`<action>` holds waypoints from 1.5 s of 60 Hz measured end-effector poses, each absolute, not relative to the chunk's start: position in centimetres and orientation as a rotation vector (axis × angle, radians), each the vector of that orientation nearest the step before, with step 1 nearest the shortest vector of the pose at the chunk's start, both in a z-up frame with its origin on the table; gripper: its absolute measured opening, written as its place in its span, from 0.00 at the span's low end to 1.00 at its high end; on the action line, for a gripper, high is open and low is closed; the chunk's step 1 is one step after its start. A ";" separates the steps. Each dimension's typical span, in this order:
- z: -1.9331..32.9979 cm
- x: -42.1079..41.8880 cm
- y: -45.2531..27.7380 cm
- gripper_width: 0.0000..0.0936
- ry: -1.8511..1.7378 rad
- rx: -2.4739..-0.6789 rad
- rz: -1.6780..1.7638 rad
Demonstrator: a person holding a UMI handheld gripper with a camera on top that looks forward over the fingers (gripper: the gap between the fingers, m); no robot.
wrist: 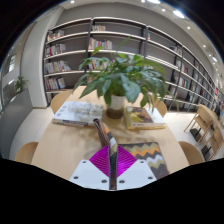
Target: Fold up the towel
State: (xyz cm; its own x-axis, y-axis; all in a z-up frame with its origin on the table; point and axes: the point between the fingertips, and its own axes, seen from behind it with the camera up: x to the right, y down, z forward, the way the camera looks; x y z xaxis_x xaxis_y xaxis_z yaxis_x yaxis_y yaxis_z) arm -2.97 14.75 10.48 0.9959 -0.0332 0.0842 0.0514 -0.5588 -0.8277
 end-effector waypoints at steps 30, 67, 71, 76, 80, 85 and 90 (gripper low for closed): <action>7.7 15.2 13.2 0.75 -0.123 -2.245 -0.197; 28.7 9.0 -7.2 0.89 -0.035 -1.954 -0.018; 28.1 8.5 -9.8 0.90 -0.021 -1.970 -0.024; 27.4 7.7 -12.7 0.90 -0.010 -1.983 -0.010; 27.1 7.3 -14.7 0.89 -0.010 -1.992 -0.008; 26.8 7.1 -16.4 0.89 -0.003 -2.000 -0.017; 26.7 6.5 -17.8 0.89 -0.002 -2.004 -0.018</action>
State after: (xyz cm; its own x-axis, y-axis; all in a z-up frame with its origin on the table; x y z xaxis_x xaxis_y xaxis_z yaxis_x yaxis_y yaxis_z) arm 6.54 -17.81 26.67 0.9999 -0.0065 0.0137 0.0097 -0.4198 -0.9076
